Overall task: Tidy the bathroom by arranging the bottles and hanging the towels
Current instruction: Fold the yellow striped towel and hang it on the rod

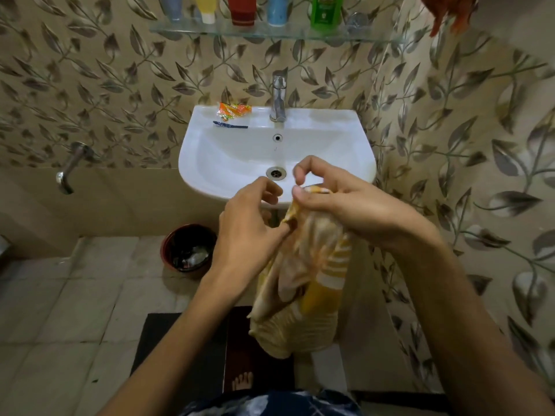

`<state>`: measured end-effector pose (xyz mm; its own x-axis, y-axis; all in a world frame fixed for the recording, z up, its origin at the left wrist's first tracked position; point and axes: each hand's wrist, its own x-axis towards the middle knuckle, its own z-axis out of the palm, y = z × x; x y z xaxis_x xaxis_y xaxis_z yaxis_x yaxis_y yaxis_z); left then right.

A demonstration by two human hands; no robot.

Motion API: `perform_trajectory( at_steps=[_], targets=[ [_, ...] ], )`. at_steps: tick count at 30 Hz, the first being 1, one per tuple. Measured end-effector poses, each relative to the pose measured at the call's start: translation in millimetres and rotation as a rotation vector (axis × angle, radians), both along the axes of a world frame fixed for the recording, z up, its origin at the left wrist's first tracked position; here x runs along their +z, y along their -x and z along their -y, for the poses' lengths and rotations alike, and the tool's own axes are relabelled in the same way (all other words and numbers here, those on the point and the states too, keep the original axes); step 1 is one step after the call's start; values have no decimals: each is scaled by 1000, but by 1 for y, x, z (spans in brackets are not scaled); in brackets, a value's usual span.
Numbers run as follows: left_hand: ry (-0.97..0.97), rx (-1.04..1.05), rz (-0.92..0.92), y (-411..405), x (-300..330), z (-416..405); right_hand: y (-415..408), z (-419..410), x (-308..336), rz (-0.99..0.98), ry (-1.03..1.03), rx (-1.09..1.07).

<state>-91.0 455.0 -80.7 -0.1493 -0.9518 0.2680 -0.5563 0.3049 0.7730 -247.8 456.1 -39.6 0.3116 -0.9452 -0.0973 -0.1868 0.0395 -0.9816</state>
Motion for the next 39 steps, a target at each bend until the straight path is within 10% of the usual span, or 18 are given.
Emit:
perform_trajectory(
  at_steps=[5,18,39],
  targets=[
    [62,-66,-209,6,10,-19,-7,7,-3,-179,21,-181],
    [-240,-164,-271,-12,-19,-14,-15,-3,-8,99,-71,-204],
    [-664,-549,521,-76,-95,11,12,8,19,12,148,-379]
  ],
)
